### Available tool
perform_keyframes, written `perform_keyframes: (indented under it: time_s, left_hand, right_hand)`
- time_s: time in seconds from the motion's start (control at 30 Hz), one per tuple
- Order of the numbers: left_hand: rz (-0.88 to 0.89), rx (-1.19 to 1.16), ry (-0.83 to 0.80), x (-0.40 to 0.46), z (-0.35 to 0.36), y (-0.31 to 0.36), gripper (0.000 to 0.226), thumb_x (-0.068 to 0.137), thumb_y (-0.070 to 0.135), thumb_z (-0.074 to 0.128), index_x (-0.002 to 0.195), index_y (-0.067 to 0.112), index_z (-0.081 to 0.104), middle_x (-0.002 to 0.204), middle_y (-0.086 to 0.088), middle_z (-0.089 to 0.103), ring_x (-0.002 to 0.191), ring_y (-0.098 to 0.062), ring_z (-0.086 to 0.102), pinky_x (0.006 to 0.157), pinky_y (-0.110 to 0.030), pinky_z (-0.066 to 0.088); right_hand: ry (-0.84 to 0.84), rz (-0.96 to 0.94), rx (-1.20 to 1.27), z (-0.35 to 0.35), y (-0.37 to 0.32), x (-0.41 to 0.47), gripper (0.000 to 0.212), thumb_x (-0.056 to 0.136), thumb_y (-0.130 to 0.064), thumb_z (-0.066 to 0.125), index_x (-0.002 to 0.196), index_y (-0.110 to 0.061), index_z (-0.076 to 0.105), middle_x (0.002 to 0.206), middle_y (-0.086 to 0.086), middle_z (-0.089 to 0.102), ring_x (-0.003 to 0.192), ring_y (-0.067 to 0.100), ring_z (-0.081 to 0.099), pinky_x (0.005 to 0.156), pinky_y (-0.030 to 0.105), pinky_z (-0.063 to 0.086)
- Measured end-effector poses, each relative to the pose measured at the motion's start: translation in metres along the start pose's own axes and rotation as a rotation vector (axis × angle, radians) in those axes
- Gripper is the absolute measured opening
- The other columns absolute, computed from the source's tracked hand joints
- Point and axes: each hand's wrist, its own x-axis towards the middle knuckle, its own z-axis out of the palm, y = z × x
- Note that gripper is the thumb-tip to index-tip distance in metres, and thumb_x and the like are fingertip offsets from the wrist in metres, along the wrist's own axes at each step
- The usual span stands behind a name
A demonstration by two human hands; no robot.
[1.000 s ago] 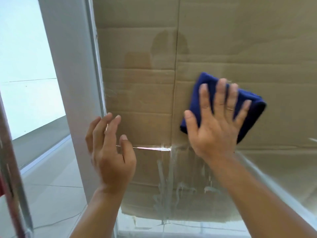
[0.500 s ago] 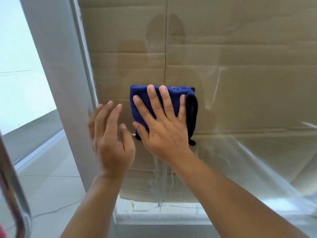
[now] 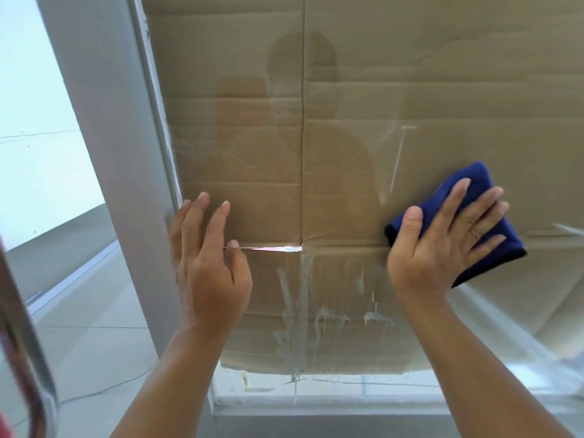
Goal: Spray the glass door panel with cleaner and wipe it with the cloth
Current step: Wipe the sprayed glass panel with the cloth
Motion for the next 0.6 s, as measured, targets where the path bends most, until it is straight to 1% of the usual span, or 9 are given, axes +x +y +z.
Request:
perform_keyframes:
  time_s: [0.03,0.07,0.13,0.2,0.27,0.37,0.43,0.5,0.6]
  left_hand:
    - [-0.004,0.002,-0.003,-0.001,0.001,0.0,0.048,0.085,0.001,0.055,0.133,0.002,0.058,0.148,-0.015,0.044,0.142,-0.034,0.034,0.112,-0.053,0.033]
    - [-0.008,0.003,-0.004,-0.002,0.001,0.002,0.049,0.085,0.002,0.055,0.134,0.003,0.057,0.15,-0.015,0.043,0.144,-0.034,0.032,0.114,-0.053,0.032]
    - [-0.017,0.0,-0.006,-0.003,0.005,0.003,0.051,0.086,0.004,0.056,0.137,0.004,0.054,0.153,-0.015,0.038,0.147,-0.033,0.027,0.117,-0.052,0.028]
    - [-0.02,-0.009,-0.012,-0.005,0.009,0.004,0.054,0.087,0.003,0.056,0.14,0.003,0.051,0.155,-0.016,0.034,0.149,-0.033,0.022,0.12,-0.048,0.024]
    - [-0.01,-0.015,-0.006,-0.006,0.012,0.004,0.054,0.087,0.001,0.058,0.14,0.001,0.049,0.155,-0.018,0.033,0.149,-0.035,0.021,0.12,-0.05,0.023]
    - [-0.013,-0.025,0.031,-0.007,0.014,0.005,0.053,0.086,0.0,0.061,0.138,0.0,0.051,0.153,-0.021,0.035,0.147,-0.039,0.023,0.118,-0.054,0.024]
    - [-0.012,-0.027,0.059,-0.008,0.017,0.009,0.05,0.087,0.003,0.061,0.136,-0.001,0.053,0.152,-0.022,0.037,0.146,-0.04,0.023,0.118,-0.054,0.023]
    - [0.009,-0.048,0.063,-0.01,0.022,0.015,0.047,0.088,0.007,0.06,0.134,-0.001,0.055,0.15,-0.023,0.038,0.145,-0.042,0.023,0.119,-0.053,0.022]
    - [0.07,-0.085,0.017,-0.016,0.031,0.029,0.045,0.089,0.007,0.059,0.132,-0.002,0.056,0.149,-0.025,0.039,0.145,-0.044,0.023,0.118,-0.057,0.021]
  right_hand:
    - [0.002,-0.001,0.004,0.002,-0.01,-0.003,0.067,0.107,-0.051,0.028,0.16,-0.011,0.019,0.163,0.032,0.016,0.15,0.052,0.012,0.114,0.076,0.008]
    - [0.001,-0.043,0.0,0.003,-0.022,-0.009,0.067,0.106,-0.051,0.029,0.16,-0.012,0.02,0.163,0.031,0.017,0.15,0.052,0.014,0.113,0.076,0.009]
    - [-0.046,-0.242,-0.001,0.006,-0.048,-0.027,0.067,0.105,-0.052,0.034,0.16,-0.015,0.021,0.164,0.026,0.016,0.15,0.05,0.016,0.115,0.074,0.009]
    - [-0.125,-0.471,0.032,0.008,-0.07,-0.047,0.066,0.103,-0.053,0.041,0.159,-0.022,0.024,0.165,0.015,0.013,0.152,0.042,0.014,0.118,0.07,0.004]
    - [-0.15,-0.607,0.065,0.012,-0.079,-0.058,0.061,0.103,-0.051,0.047,0.156,-0.027,0.029,0.164,0.01,0.016,0.154,0.035,0.013,0.12,0.067,0.003]
    - [-0.117,-0.605,0.073,0.014,-0.068,-0.055,0.057,0.104,-0.05,0.049,0.154,-0.029,0.034,0.163,0.008,0.02,0.157,0.027,0.009,0.122,0.063,0.004]
    - [-0.088,-0.559,0.049,0.013,-0.048,-0.049,0.057,0.104,-0.051,0.048,0.154,-0.028,0.034,0.162,0.011,0.021,0.155,0.031,0.013,0.121,0.064,0.006]
    - [-0.082,-0.528,0.005,0.009,-0.022,-0.044,0.06,0.104,-0.051,0.047,0.156,-0.026,0.031,0.162,0.014,0.02,0.152,0.038,0.019,0.12,0.066,0.008]
    - [-0.077,-0.457,-0.064,0.001,0.031,-0.033,0.063,0.106,-0.052,0.041,0.158,-0.02,0.026,0.162,0.02,0.021,0.151,0.043,0.02,0.119,0.068,0.009]
